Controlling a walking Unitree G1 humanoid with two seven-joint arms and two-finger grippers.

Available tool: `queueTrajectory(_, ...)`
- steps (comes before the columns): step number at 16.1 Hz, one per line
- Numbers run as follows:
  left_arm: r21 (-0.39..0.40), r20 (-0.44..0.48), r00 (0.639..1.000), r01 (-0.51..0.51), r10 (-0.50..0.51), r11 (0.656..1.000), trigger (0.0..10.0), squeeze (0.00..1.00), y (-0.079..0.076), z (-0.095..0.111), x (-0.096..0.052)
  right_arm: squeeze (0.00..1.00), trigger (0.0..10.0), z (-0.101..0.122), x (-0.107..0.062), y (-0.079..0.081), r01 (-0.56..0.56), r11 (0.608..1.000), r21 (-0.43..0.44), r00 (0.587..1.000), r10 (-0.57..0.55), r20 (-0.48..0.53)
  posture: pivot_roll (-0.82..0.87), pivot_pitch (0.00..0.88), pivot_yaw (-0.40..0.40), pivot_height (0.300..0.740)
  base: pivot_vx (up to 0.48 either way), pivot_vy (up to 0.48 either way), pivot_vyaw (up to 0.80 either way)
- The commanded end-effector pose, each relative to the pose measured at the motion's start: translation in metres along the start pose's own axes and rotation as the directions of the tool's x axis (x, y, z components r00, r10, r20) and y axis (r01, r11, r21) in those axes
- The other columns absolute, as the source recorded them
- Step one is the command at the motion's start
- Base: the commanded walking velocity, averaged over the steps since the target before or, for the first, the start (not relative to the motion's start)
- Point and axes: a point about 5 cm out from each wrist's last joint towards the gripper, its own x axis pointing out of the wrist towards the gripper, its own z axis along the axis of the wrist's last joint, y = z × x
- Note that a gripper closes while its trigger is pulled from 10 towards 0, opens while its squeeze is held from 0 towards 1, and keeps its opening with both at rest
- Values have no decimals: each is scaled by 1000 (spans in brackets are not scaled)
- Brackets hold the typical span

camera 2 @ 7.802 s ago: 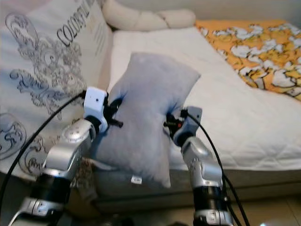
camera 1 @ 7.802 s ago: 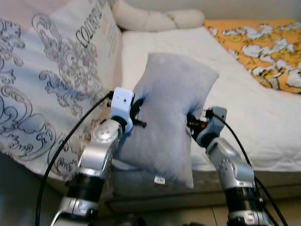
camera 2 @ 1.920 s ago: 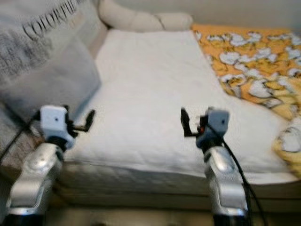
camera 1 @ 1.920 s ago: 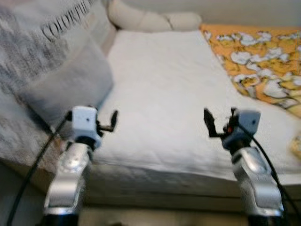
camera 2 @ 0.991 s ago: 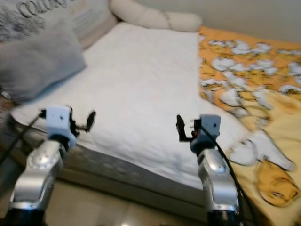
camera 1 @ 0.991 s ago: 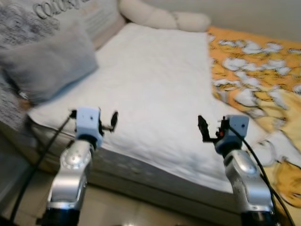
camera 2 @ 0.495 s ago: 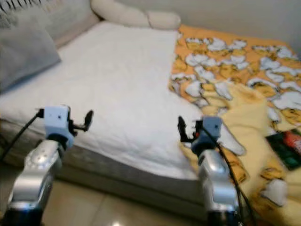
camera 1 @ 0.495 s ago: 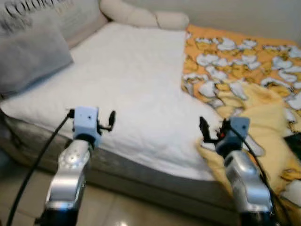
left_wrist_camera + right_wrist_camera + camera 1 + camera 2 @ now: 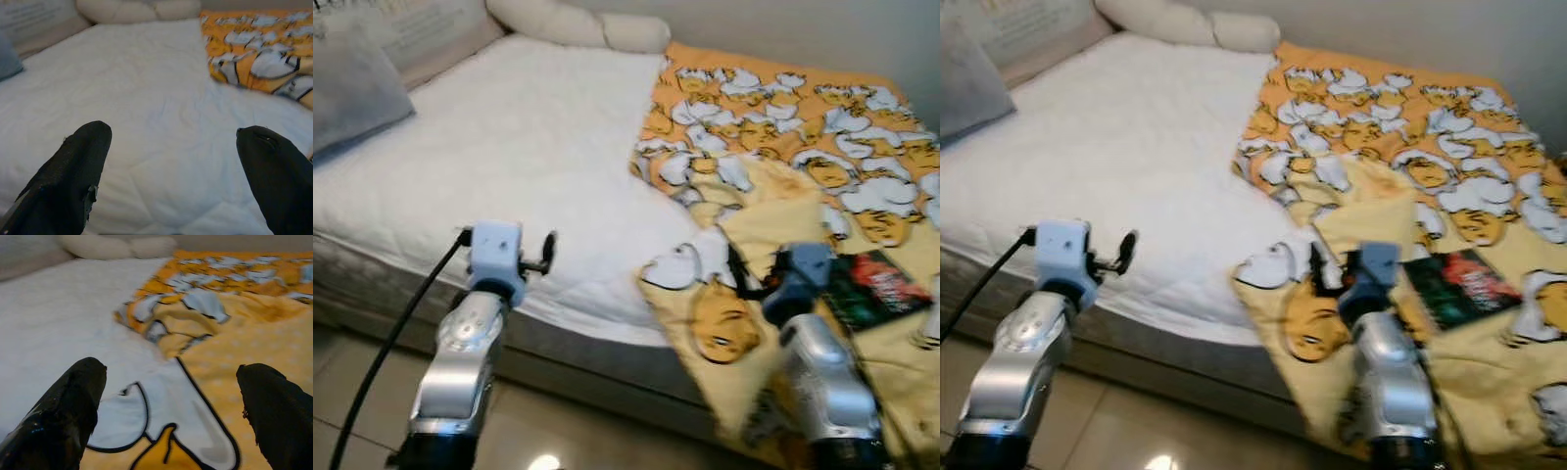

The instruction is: Clean up the room

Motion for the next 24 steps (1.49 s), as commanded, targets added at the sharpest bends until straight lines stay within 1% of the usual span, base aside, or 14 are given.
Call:
queueTrajectory(1,2,16,1000,3,-3,1000,10000,1000,-2,5,2,1000,10000,4,0,-4,7,1000,-3,1000,-7,14,5,0,3,740,0,-480,0)
queueTrajectory(5,3,13,1000,7,-7,1000,10000,1000,-3,4,1,1000,10000,3,-1,-6,8,1000,0,1000,-8,9,5,0,3,740,0,-480,0)
queueTrajectory(7,4,12,1000,10,-11,1000,10000,1000,-3,4,1,1000,10000,1,-1,-2,-25,1000,-12,1000,25,2,6,0,3,740,0,-480,0)
queueTrajectory(15,13,6,999,32,-32,999,10000,1000,-8,3,0,1000,10000,-3,-3,-1,-52,999,-12,998,52,-20,6,0,3,740,0,-480,800)
queueTrajectory(18,15,7,999,38,-38,999,10000,1000,-9,3,-1,1000,10000,-6,-6,4,-113,993,-12,993,113,-44,11,0,2,740,0,-480,800)
queueTrajectory(20,25,15,999,47,-47,999,10000,1000,-10,3,-3,1000,10000,-8,-9,5,-133,991,-8,990,133,-55,15,0,1,740,0,-463,0)
queueTrajectory(22,5,11,997,81,-81,997,10000,1000,-12,2,-7,1000,10000,-8,-13,5,-149,989,-3,987,148,-60,18,0,1,740,0,0,0)
queueTrajectory(24,25,6,992,129,-129,991,10000,1000,-17,1,-13,1000,10000,-9,-16,3,-143,990,10,988,144,-60,20,0,0,740,0,0,0)
